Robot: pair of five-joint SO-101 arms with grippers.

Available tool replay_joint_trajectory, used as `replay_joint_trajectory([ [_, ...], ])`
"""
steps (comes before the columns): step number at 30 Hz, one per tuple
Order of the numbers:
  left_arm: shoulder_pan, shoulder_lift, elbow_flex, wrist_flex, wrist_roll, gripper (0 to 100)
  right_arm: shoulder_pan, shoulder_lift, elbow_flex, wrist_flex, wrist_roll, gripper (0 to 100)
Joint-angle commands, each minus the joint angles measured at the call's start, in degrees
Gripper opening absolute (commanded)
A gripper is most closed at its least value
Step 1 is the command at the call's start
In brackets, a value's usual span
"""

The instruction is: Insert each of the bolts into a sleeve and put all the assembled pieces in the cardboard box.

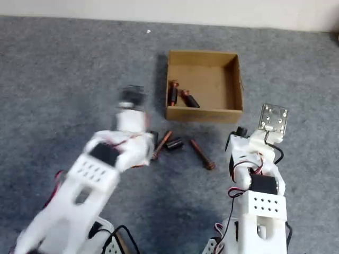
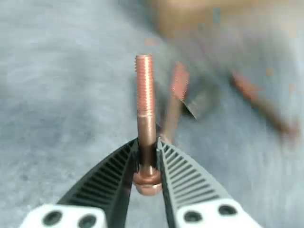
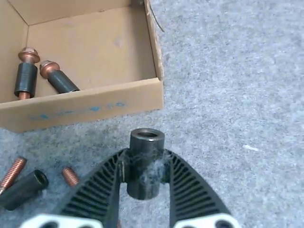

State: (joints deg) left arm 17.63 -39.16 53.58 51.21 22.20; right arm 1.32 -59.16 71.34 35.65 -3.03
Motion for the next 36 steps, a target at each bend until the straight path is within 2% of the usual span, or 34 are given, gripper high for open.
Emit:
replay_joint_trajectory([
  [1,-6.9,-16.7,16.1,-18.4,24.2,1,0.7,-1.4,-0.3,-1.7,-0.2,0.5],
  [3,-7.8,-22.5,23.4,-25.2,30.2,1,0.7,-1.4,-0.3,-1.7,-0.2,0.5],
  [5,-7.8,-27.6,29.0,-30.0,30.9,1,0.7,-1.4,-0.3,-1.7,-0.2,0.5],
  [8,-8.5,-33.5,31.8,-30.7,31.1,1,0.7,-1.3,-0.3,-1.7,-0.2,0.5],
  [13,-12.4,-36.2,31.6,-26.0,33.6,1,0.6,-1.2,-0.3,-1.7,-0.2,0.5],
  [20,-9.8,-36.4,29.7,-19.4,33.8,23,0.5,-1.2,-0.3,-1.7,-0.2,0.5],
  [23,-9.3,-36.6,27.8,-16.7,33.8,21,0.5,-1.1,-0.2,-1.7,-0.2,0.5],
  [26,-9.8,-36.6,25.7,-14.7,33.3,13,0.5,-1.1,-0.2,-1.7,-0.2,0.5],
  [30,-13.7,-36.2,20.8,-10.3,24.9,2,0.6,-1.1,-0.2,-1.6,-0.2,0.5],
  [33,-16.7,-36.2,18.0,-7.6,17.1,1,0.6,-1.1,-0.2,-1.6,-0.2,0.5],
  [36,-17.2,-36.1,15.7,-5.2,13.1,1,0.5,-1.1,-0.2,-1.6,-0.2,0.5],
])
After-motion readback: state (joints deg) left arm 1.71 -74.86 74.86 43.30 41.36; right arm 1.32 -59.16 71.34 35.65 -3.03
